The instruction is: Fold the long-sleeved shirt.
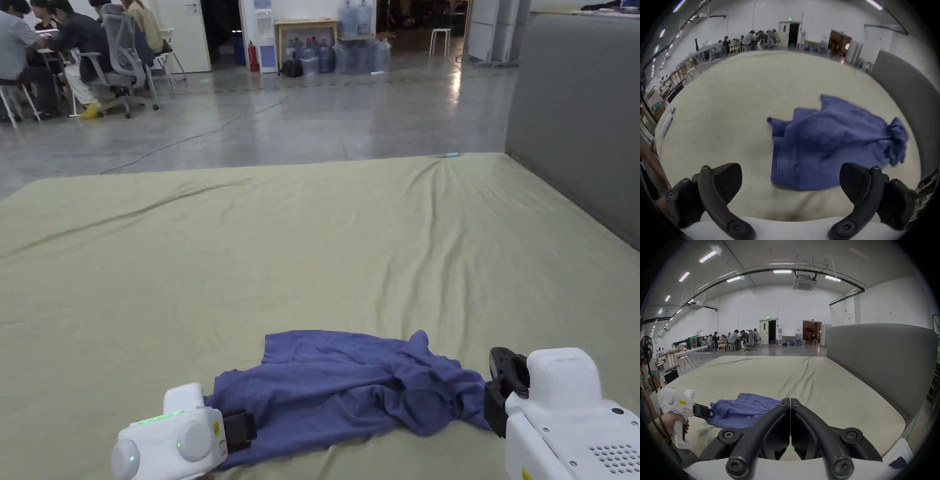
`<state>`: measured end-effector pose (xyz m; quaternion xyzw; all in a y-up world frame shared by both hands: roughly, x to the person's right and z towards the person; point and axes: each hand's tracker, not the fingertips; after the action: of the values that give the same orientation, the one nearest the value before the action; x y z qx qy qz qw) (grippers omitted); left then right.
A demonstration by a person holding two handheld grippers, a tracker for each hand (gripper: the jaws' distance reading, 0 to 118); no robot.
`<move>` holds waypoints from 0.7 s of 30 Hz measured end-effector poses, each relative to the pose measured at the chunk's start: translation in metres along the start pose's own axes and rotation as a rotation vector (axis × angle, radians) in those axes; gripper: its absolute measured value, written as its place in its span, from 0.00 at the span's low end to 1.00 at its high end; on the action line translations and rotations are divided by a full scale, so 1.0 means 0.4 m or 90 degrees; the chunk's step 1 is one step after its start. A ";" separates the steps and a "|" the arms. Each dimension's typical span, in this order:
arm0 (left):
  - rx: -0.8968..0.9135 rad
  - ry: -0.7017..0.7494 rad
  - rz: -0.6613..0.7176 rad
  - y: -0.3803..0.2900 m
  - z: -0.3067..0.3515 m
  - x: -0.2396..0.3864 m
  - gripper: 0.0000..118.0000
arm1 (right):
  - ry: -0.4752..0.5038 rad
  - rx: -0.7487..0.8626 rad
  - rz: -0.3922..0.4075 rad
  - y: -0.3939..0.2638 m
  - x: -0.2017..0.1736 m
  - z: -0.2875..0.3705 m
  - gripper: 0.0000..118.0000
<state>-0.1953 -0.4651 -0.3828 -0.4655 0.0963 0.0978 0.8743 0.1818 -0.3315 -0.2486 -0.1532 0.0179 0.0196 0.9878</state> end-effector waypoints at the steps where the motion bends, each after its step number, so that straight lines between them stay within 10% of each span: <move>1: -0.040 -0.015 0.013 0.008 -0.031 -0.004 0.79 | -0.003 -0.008 0.000 -0.003 0.007 -0.006 0.00; 4: -0.027 0.016 0.016 -0.001 -0.043 0.008 0.54 | -0.008 -0.027 -0.006 -0.006 0.031 -0.029 0.00; 6: 0.034 -0.012 -0.027 -0.011 -0.007 0.022 0.01 | -0.014 -0.049 -0.007 -0.003 0.046 -0.062 0.00; 9: 0.064 -0.067 -0.011 -0.018 0.000 0.020 0.00 | -0.005 -0.116 -0.041 -0.003 0.085 -0.166 0.02; 11: 0.051 -0.053 -0.016 -0.022 0.010 0.030 0.00 | 0.048 -0.203 -0.090 -0.007 0.122 -0.261 0.32; 14: 0.057 -0.058 -0.023 -0.026 0.006 0.019 0.00 | 0.026 -0.283 -0.090 -0.037 0.162 -0.400 0.47; 21: 0.069 -0.072 -0.020 -0.028 0.051 0.023 0.00 | 0.030 -0.456 -0.042 -0.137 0.199 -0.658 0.46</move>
<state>-0.1819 -0.4532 -0.3652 -0.4126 0.0447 0.1051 0.9037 0.2561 -0.4608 -0.4861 -0.4907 0.0280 -0.0111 0.8708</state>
